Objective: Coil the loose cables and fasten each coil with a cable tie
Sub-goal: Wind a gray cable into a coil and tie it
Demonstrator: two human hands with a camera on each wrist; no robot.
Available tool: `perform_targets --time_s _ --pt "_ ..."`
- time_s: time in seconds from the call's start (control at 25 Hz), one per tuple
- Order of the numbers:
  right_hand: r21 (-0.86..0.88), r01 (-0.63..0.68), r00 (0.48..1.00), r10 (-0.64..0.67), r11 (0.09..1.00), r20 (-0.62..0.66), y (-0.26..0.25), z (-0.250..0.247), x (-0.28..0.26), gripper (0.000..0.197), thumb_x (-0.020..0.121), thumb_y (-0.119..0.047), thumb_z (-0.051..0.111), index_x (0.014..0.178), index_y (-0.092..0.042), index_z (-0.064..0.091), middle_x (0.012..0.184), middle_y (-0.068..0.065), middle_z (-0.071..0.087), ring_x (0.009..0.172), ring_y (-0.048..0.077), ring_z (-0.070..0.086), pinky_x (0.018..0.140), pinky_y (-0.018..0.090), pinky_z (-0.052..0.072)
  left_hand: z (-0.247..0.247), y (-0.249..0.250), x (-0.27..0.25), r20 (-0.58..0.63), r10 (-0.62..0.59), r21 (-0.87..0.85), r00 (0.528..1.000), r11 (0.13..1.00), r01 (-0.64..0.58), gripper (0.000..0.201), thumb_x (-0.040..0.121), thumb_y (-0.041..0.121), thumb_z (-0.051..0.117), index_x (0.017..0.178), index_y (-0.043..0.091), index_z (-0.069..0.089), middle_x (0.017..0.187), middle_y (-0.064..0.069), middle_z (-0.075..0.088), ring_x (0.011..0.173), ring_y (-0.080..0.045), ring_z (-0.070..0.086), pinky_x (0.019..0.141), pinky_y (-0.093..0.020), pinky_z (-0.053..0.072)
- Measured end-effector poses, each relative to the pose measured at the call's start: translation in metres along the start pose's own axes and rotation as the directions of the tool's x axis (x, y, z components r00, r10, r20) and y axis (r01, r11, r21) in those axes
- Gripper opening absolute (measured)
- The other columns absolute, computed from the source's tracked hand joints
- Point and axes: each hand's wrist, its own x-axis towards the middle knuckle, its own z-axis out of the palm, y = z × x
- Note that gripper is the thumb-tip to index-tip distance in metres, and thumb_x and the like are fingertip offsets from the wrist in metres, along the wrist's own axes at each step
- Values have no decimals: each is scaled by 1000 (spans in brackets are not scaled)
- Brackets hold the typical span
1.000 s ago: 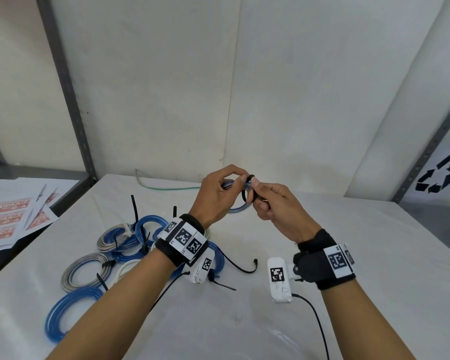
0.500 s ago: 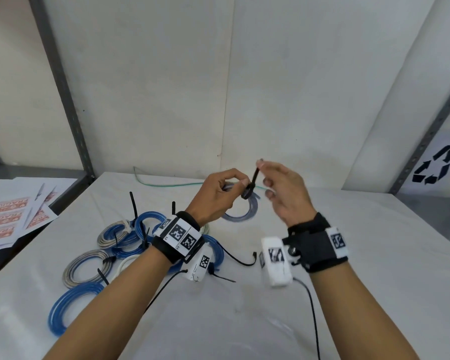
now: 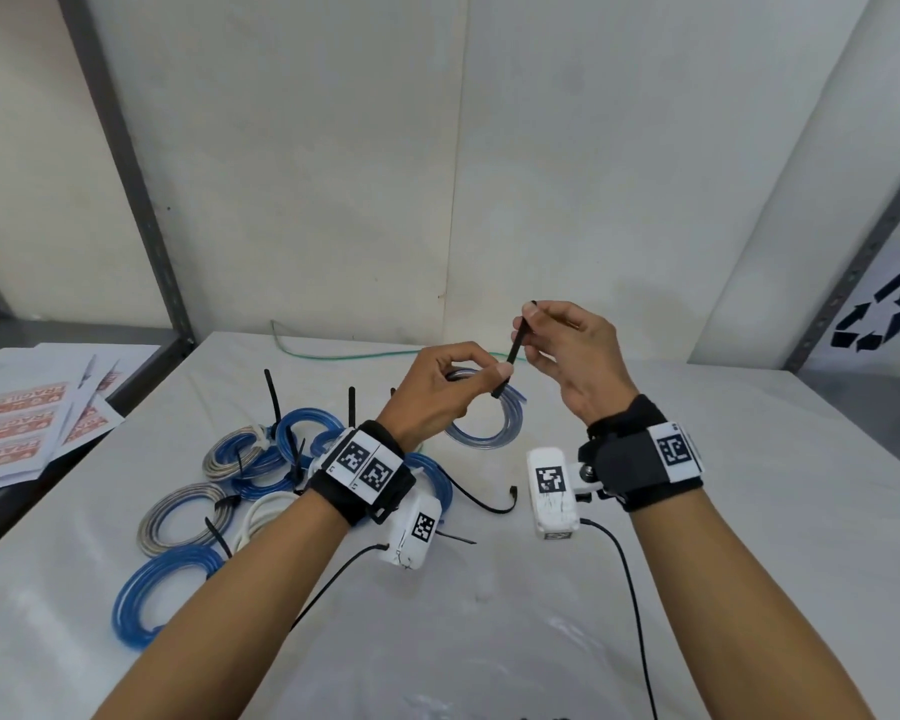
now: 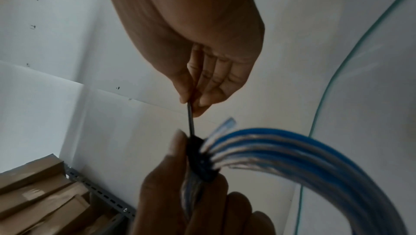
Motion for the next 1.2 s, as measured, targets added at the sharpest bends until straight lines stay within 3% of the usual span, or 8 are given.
perform_targets --time_s 0.24,0.48,0.68,0.84,0.96,1.04,1.12,1.2 --pt "56 82 996 -80 995 -46 -3 6 -4 3 95 -8 69 93 -7 68 77 7 71 71 18 69 70 22 56 -1 -5 2 15 -63 -1 998 998 63 23 94 24 72 76 10 66 80 -40 56 62 -32 27 54 -34 23" --pt "-51 86 996 -85 995 18 12 -1 -1 6 94 -10 70 97 -4 69 79 7 73 72 19 70 71 25 58 -2 -18 4 85 -51 186 995 982 34 21 96 18 68 84 2 64 75 -15 68 53 -6 49 56 -15 37" --pt "-187 127 987 -104 974 125 12 -20 12 18 94 -15 72 103 1 69 90 14 76 80 21 72 76 31 59 -7 -34 18 79 -17 372 997 928 -13 14 96 34 67 91 20 67 59 9 57 55 -11 45 58 -25 36" --pt "-373 161 947 -38 914 318 21 -26 10 19 93 -14 73 100 3 69 90 16 77 80 26 73 78 37 60 -3 -40 15 268 -112 605 957 793 -77 22 91 54 64 96 32 63 73 6 72 64 -8 60 68 -29 49" --pt "-377 129 877 73 917 476 26 -30 0 16 97 -18 68 97 -3 69 99 19 76 90 32 75 80 36 60 -16 -45 5 325 -221 637 920 770 -40 17 93 46 64 99 31 62 81 5 74 76 -15 65 78 -38 54" --pt "-350 16 888 147 937 435 37 -41 0 23 101 -25 60 96 -5 71 98 14 76 84 25 73 71 30 57 -29 -40 -3 388 -274 639 880 768 -43 8 94 38 65 96 30 63 82 4 75 83 -19 67 86 -44 55" --pt "-572 28 872 259 820 414 62 -49 4 16 100 -18 62 95 -6 73 87 4 75 75 18 65 61 22 50 -36 -35 -11 451 -333 641 828 767 -40 4 92 34 67 93 30 65 83 5 75 85 -17 69 89 -44 55" --pt "-826 195 778 430 529 459 92 -47 3 8 89 -18 76 94 -12 75 81 -5 71 73 13 62 63 21 48 -34 -35 -19 502 -404 675 765 736 -54 5 89 32 70 92 30 67 85 7 75 84 -14 68 88 -41 55"
